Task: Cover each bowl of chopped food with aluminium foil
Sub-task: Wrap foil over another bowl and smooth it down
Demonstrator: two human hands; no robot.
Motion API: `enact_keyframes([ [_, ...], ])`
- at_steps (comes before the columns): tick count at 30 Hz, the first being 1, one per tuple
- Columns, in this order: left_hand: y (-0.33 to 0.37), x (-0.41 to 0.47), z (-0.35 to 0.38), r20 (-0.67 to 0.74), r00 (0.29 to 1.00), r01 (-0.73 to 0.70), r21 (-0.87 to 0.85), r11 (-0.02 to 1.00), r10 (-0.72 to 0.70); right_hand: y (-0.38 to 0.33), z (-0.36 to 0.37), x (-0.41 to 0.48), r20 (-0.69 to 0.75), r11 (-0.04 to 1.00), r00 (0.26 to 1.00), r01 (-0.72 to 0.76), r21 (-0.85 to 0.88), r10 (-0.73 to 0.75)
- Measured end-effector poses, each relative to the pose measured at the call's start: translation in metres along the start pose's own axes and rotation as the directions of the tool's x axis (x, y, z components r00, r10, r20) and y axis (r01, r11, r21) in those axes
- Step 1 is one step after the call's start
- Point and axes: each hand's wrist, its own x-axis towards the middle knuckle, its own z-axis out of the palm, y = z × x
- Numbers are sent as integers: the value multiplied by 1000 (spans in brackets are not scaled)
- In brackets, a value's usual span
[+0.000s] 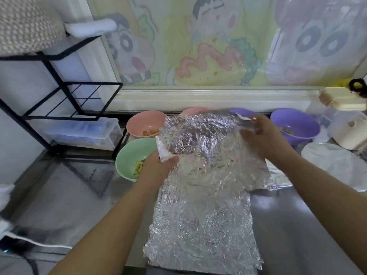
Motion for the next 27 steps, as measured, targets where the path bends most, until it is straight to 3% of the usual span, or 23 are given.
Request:
enact_keyframes([
  [3, 8, 21, 10, -7, 999, 36, 28, 999, -36, 3, 13, 3, -233, 962, 955, 126, -241, -184],
  [4, 11, 25, 14, 7, 998, 60, 45, 997, -60, 5, 21, 0, -199, 932, 946, 186, -311, -255],
  [6, 5, 40, 23, 4, 994, 111, 111, 988, -112, 16, 36, -3, 34, 873, 957, 278, -400, -289],
  [8, 0, 50, 29, 0, 989, 145, 122, 982, -146, 31, 50, -2, 241, 811, 949, 300, -502, -202],
  [10, -1, 58, 32, -20, 988, 152, 124, 981, -151, 43, 60, 5, 293, 763, 948, 282, -582, -128],
  [15, -6, 68, 42, -37, 988, 155, 191, 969, -151, 48, 74, 34, 378, 743, 926, 262, -615, -14],
  [21, -5, 67, 51, -36, 992, 129, 312, 941, -124, 44, 86, 51, 371, 805, 916, 104, -584, 151],
  [27, -14, 47, 47, -41, 995, 102, 345, 933, -93, 45, 90, 33, 355, 830, 926, 98, -549, 126],
])
